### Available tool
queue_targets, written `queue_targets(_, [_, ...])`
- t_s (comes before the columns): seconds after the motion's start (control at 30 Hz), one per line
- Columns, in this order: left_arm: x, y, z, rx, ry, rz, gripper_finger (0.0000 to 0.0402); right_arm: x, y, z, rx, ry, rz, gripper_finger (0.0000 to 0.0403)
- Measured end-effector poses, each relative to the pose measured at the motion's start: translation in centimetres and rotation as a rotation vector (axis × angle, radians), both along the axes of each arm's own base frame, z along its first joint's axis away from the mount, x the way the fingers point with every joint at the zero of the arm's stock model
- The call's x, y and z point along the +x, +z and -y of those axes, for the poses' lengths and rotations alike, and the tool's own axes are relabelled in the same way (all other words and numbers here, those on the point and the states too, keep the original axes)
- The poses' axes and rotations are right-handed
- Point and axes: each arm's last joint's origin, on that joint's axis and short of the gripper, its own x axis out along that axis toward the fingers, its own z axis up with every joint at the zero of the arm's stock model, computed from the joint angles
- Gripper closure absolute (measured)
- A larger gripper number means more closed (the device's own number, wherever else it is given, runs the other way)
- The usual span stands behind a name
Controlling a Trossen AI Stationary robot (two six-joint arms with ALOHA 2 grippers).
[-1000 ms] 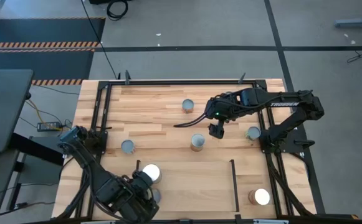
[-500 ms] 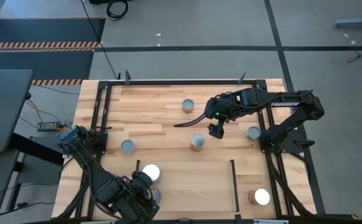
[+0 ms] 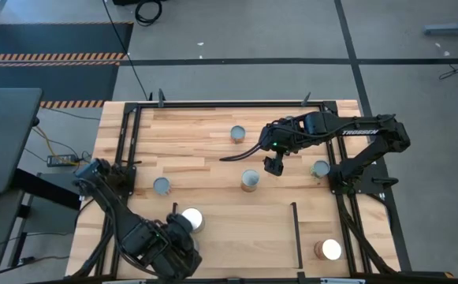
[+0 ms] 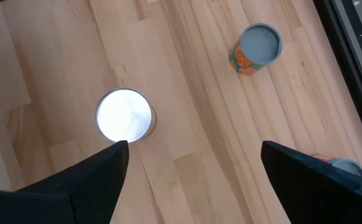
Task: Pick and place cans onto a shelf
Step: Put the canned peaches on the shelf aligned with the other canned peaches
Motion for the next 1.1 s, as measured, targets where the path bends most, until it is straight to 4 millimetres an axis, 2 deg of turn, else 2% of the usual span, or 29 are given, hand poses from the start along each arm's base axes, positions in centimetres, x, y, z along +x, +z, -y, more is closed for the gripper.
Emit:
queue_targets(0.17, [0.05,0.63,0.00,-0.034,0.010,0.048,0.0032,0.00,-0.01,-0.05,0.016,0.008,0.000,0.0030])
queue_targets(1.1, [0.14,0.74,-0.22,-0.048,0.032,0.043,0.0031,-0.05,-0.04,-0.07,0.021,0.014,-0.007,0.0030])
